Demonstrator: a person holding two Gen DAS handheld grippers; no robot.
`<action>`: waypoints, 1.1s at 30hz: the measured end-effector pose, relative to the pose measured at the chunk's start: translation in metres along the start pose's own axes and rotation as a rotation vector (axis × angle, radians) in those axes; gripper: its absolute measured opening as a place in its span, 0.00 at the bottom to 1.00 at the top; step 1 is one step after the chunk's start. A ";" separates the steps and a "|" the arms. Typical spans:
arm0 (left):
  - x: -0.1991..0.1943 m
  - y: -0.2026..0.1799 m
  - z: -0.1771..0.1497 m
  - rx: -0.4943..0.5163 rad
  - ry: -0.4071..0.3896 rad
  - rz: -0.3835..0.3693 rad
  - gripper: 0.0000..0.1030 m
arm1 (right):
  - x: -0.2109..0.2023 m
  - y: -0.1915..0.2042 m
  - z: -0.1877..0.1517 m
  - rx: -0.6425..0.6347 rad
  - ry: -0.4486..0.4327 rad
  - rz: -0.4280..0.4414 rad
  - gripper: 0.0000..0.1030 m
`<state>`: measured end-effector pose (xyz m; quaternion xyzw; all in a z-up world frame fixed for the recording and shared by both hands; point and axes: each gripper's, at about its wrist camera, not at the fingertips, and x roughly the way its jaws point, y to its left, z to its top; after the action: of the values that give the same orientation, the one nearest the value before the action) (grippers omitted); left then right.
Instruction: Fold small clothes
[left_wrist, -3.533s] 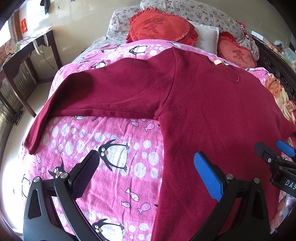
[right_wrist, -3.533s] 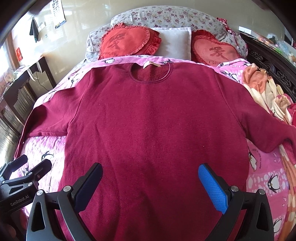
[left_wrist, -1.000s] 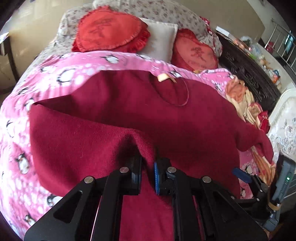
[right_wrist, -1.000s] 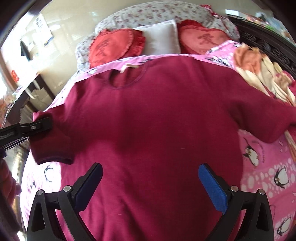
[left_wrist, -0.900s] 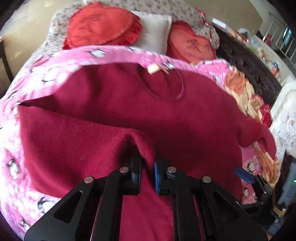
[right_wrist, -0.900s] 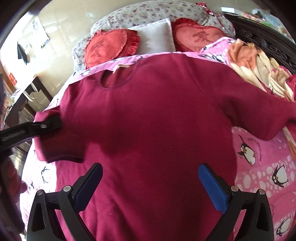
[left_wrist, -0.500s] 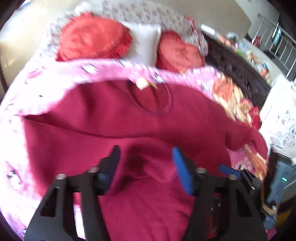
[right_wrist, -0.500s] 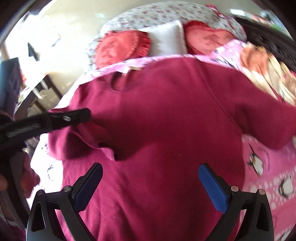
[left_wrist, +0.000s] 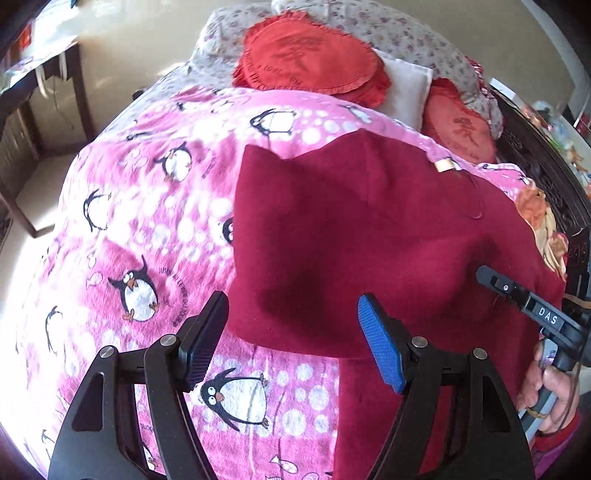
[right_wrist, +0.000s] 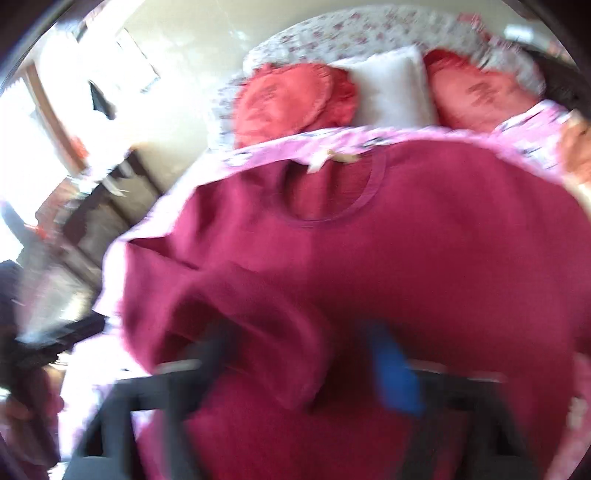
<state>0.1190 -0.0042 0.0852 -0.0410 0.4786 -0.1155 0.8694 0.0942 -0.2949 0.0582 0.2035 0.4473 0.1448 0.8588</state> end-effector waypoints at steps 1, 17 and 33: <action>0.001 0.001 0.000 -0.009 -0.002 -0.002 0.71 | 0.004 -0.001 0.003 0.020 0.015 0.030 0.17; 0.028 -0.021 0.022 -0.010 -0.040 0.026 0.71 | -0.058 -0.059 0.039 0.020 -0.126 -0.251 0.05; 0.069 -0.039 0.041 0.056 -0.035 0.134 0.71 | -0.080 -0.063 0.030 0.016 -0.196 -0.443 0.35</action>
<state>0.1823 -0.0605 0.0575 0.0134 0.4616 -0.0698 0.8842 0.0784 -0.3910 0.1007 0.1206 0.3964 -0.0711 0.9073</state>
